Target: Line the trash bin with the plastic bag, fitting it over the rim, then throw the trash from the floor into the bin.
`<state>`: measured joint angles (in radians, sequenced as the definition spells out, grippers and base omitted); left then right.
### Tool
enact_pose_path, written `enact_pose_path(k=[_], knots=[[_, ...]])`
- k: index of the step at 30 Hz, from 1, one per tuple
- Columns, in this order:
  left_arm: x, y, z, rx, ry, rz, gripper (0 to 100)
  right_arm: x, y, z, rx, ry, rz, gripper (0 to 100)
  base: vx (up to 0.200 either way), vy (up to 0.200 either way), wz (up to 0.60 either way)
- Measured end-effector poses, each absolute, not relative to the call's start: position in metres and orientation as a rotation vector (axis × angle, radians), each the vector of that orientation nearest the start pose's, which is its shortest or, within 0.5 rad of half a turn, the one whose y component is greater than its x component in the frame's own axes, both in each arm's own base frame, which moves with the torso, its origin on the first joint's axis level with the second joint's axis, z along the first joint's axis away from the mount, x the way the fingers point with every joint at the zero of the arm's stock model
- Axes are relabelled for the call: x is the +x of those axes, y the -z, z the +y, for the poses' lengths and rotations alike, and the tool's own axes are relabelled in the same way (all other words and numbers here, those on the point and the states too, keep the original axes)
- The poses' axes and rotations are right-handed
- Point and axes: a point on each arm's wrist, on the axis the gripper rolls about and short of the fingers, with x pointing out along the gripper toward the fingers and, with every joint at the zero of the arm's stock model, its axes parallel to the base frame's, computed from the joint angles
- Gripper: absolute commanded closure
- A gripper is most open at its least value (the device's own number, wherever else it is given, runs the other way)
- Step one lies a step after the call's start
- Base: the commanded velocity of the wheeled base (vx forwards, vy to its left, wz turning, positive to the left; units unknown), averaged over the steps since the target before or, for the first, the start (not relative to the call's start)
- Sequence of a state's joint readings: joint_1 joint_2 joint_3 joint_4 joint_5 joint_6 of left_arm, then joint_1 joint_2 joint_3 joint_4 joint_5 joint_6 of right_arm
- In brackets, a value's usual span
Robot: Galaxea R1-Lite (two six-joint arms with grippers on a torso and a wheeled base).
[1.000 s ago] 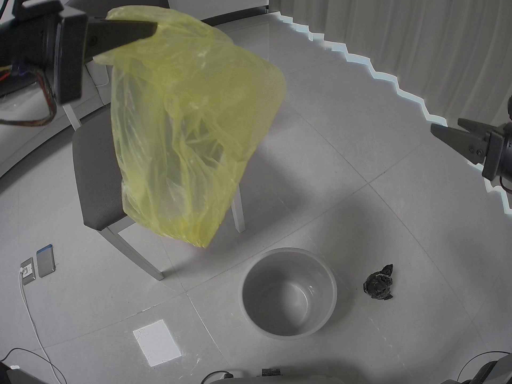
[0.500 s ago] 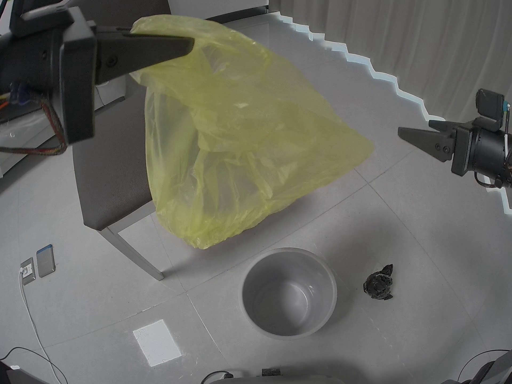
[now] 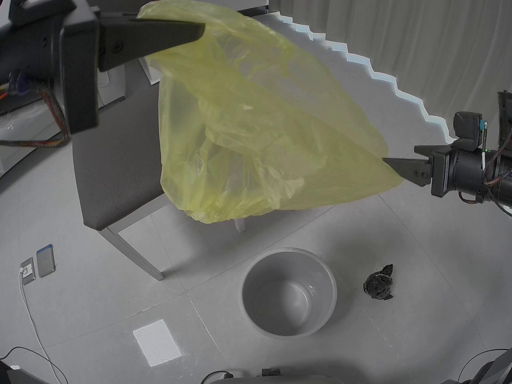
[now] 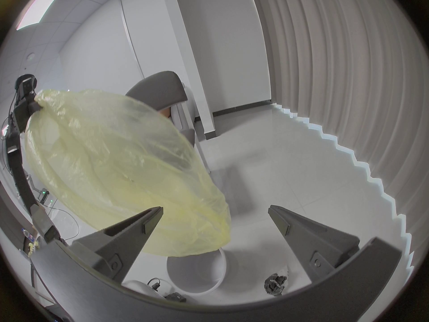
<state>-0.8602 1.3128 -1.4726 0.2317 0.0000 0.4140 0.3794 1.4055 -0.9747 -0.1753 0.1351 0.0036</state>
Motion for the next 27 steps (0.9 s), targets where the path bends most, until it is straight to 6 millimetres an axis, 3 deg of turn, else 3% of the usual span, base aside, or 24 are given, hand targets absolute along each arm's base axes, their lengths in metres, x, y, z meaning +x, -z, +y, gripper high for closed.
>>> enact_pose_path(k=[6, 20, 27], knots=[[0.120, -0.386, -0.142, 0.417, 0.872, -0.119, 100, 0.224, -0.258, 0.093, -0.026, -0.523, 0.282, 0, 0.000, 0.000, 0.00], [0.119, -0.392, -0.146, 0.398, 0.882, -0.160, 100, 0.255, -0.222, 0.112, -0.012, -0.584, 0.401, 0, 0.000, 0.000, 0.00], [0.120, -0.391, -0.147, 0.399, 0.884, -0.157, 100, 0.254, -0.220, 0.130, 0.053, -0.646, 0.400, 0, 0.000, 0.000, 0.00]])
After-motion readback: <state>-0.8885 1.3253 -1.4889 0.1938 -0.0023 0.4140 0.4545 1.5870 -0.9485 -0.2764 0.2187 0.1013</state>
